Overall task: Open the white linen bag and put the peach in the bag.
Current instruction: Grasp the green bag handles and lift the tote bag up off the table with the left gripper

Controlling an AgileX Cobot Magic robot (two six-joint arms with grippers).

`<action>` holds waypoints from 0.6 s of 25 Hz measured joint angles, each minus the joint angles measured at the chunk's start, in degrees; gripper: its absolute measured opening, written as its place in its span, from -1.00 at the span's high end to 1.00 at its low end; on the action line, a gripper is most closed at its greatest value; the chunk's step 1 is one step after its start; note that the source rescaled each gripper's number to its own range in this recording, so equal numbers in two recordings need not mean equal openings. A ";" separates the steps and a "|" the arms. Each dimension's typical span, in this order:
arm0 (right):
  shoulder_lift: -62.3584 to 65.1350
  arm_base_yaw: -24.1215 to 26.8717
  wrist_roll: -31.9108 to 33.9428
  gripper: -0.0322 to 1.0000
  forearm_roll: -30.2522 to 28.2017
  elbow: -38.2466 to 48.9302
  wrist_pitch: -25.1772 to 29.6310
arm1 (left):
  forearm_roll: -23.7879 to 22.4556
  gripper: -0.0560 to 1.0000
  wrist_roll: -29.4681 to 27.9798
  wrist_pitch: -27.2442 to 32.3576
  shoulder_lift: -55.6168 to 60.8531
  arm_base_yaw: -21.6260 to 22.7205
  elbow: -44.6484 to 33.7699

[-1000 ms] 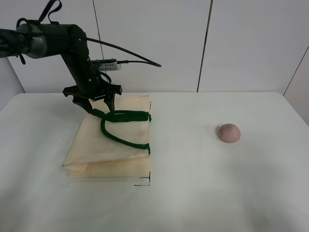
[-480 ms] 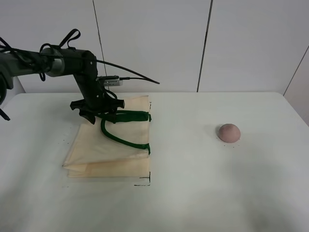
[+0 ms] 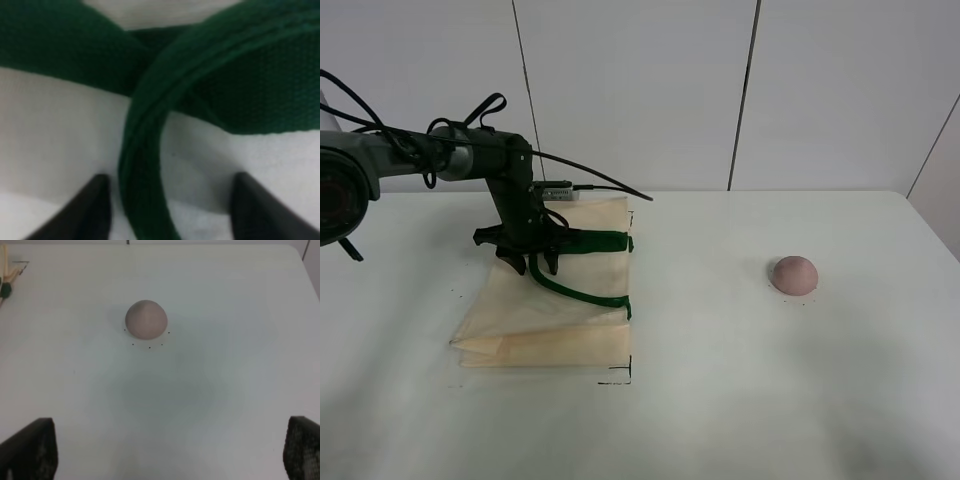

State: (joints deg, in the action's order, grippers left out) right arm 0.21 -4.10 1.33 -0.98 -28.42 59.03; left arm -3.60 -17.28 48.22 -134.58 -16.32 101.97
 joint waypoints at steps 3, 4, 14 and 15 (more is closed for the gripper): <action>0.00 0.00 0.00 -1.00 0.00 0.00 0.00 | 0.14 0.39 -0.20 0.65 0.00 0.00 0.20; 0.00 0.00 0.00 -1.00 0.00 0.00 0.00 | 0.14 0.72 -0.53 0.77 0.00 0.00 0.27; 0.00 0.00 0.00 -1.00 0.00 0.00 0.00 | -1.60 0.89 -1.40 9.32 3.44 -0.04 7.20; 0.00 0.00 0.00 -1.00 0.00 0.00 0.00 | -1.60 0.89 -0.43 11.05 4.70 -0.04 9.02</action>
State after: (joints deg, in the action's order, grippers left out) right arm 0.21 -4.10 1.33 -0.98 -28.42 59.03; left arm -5.20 -17.71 59.26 -129.88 -16.37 110.99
